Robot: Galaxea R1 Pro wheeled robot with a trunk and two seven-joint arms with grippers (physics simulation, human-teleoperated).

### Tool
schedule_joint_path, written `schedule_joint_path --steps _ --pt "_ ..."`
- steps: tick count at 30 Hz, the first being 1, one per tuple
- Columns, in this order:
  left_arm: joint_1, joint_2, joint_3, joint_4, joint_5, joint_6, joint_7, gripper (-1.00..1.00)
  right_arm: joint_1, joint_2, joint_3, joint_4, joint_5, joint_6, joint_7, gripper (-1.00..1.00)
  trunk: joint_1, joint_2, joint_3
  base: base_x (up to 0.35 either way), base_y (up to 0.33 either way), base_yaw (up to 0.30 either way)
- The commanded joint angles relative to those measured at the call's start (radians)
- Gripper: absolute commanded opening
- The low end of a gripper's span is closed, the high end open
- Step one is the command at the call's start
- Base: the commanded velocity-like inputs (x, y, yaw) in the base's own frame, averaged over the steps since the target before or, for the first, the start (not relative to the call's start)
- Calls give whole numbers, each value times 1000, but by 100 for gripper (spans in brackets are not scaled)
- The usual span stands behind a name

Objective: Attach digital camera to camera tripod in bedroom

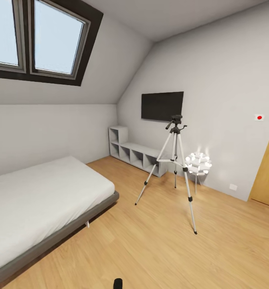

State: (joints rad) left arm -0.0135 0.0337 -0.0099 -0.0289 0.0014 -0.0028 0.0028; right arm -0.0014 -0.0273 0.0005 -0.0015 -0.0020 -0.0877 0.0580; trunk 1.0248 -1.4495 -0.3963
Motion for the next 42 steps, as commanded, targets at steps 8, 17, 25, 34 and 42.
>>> schedule_joint_path --steps 8,17,25,34,42 --pt "0 0 -2 0 0 0 0 100 0 0 0 0 0 -3 3 100 0 -1 -1 37 19 0" --pt "0 0 -2 0 0 0 0 100 0 0 1 0 0 -3 3 100 0 -1 -1 3 2 0" --pt "0 0 -1 0 0 0 0 100 0 0 1 0 0 -3 3 100 0 -1 -1 2 0 0" --pt "0 2 -1 0 0 0 0 100 0 0 1 0 0 -3 3 100 0 -1 -1 121 70 0" --pt "0 2 -1 0 0 0 0 100 0 0 1 0 0 -3 3 100 0 -1 -1 33 17 0"
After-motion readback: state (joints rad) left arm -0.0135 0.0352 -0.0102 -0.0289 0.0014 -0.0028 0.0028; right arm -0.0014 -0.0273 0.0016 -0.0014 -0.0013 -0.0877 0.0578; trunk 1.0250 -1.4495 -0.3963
